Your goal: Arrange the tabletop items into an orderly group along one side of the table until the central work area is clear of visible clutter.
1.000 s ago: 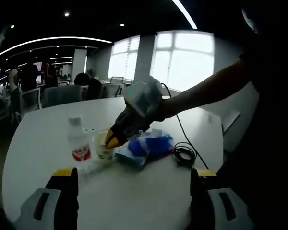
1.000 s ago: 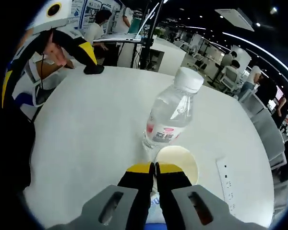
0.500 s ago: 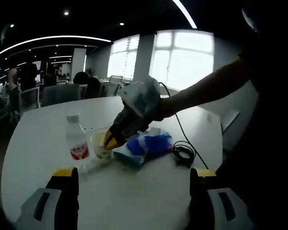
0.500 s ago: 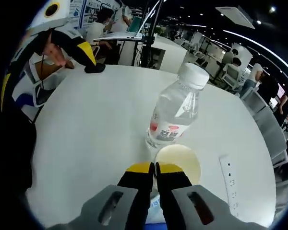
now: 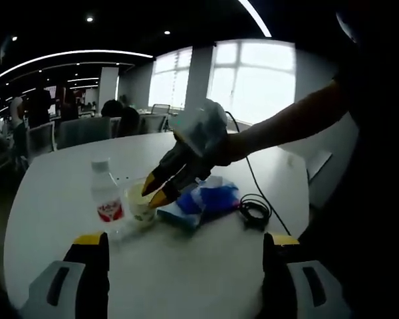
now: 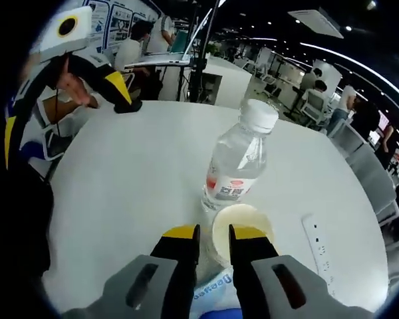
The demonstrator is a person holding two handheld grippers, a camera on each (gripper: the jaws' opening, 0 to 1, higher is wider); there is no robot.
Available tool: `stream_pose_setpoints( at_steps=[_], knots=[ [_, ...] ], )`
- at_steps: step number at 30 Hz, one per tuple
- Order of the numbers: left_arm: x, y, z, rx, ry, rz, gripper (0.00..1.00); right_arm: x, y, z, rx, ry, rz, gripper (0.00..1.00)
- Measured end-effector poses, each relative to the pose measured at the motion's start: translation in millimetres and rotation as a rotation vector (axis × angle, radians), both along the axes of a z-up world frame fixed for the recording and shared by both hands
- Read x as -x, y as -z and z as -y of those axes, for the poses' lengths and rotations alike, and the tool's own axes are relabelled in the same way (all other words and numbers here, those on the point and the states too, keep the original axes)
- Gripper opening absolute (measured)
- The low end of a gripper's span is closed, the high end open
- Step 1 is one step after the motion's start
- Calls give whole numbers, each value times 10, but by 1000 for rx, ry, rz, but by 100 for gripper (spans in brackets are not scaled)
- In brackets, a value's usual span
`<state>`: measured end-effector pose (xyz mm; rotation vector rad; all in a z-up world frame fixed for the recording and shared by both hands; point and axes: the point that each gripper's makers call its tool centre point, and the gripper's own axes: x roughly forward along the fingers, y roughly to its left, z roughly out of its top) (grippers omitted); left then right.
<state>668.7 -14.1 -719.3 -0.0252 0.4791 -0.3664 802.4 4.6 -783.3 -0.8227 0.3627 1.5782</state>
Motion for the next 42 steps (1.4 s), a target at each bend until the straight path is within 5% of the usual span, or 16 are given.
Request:
stream_pose_setpoints(
  at_steps=[14, 25, 42],
  knots=[
    [-25, -89, 200, -2, 11, 25, 94, -48, -344, 207, -139, 193, -138, 30],
    [5, -116, 320, 5, -2, 36, 95, -76, -433, 702, -178, 365, -196, 47],
    [-53, -101, 411, 2, -41, 46, 97, -87, -591, 1815, -293, 610, -231, 69]
  ],
)
